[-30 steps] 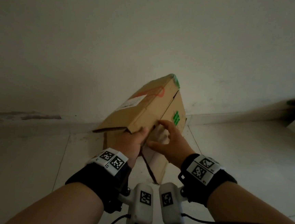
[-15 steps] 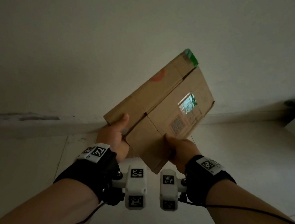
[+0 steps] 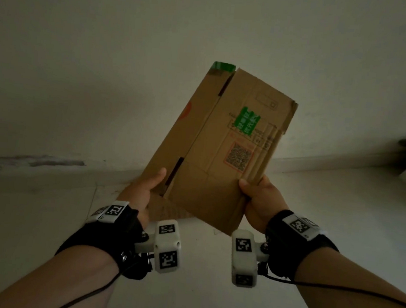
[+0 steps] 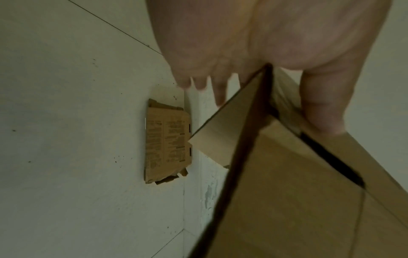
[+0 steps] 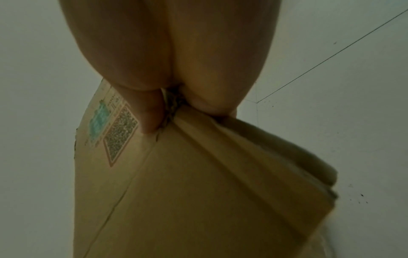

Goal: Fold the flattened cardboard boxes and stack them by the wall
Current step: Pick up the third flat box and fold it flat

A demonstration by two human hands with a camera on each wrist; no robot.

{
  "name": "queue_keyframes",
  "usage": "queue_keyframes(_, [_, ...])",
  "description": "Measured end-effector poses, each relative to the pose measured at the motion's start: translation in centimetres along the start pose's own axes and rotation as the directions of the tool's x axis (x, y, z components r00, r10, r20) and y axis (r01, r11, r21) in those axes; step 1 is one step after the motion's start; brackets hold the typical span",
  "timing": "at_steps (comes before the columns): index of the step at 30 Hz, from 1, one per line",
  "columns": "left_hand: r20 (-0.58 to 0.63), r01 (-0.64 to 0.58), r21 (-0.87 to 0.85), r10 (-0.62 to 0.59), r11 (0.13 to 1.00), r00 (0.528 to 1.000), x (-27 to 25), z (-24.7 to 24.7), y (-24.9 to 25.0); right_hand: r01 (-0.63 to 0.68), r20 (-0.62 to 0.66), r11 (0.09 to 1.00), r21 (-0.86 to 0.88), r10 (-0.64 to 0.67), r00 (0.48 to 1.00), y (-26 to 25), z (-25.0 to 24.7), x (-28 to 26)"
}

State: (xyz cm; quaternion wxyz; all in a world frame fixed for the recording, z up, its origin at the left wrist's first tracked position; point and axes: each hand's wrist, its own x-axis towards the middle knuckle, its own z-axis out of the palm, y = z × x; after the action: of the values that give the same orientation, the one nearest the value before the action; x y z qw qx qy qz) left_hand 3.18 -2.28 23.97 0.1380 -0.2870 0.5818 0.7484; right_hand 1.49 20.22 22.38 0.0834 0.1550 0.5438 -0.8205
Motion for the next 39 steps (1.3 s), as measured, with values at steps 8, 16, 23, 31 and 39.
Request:
queue_keyframes(8, [0.012, -0.179, -0.233, 0.186, 0.956, 0.982, 0.9, 1.2, -0.7, 0.0, 0.013, 0.997, -0.077, 0.001, 1.0, 0.8, 0.9, 0.5])
queue_keyframes(16, [-0.17, -0.224, -0.217, 0.19, 0.95, 0.967, 3.8, -1.1, -0.4, -0.114, 0.032, 0.992, 0.06, 0.112, 0.993, 1.2, 1.6, 1.5])
queue_keyframes(23, [-0.12, -0.131, -0.11, 0.118, 0.985, 0.986, 6.8, -3.3, -0.7, -0.239, 0.1, 0.946, 0.217, 0.222, 0.97, 2.2, 1.9, 2.9])
queue_keyframes(31, [-0.082, 0.023, -0.104, -0.032, 0.994, 0.996, 9.9, -3.4, -1.8, -0.267, -0.107, 0.938, 0.22, 0.296, 0.949, 5.9, 3.7, 6.7])
queue_keyframes(39, [-0.048, 0.179, 0.041, -0.177, 0.983, 0.983, 14.4, -4.2, -5.4, -0.302, -0.18, 0.894, 0.331, 0.374, 0.91, 12.6, 5.0, 11.8])
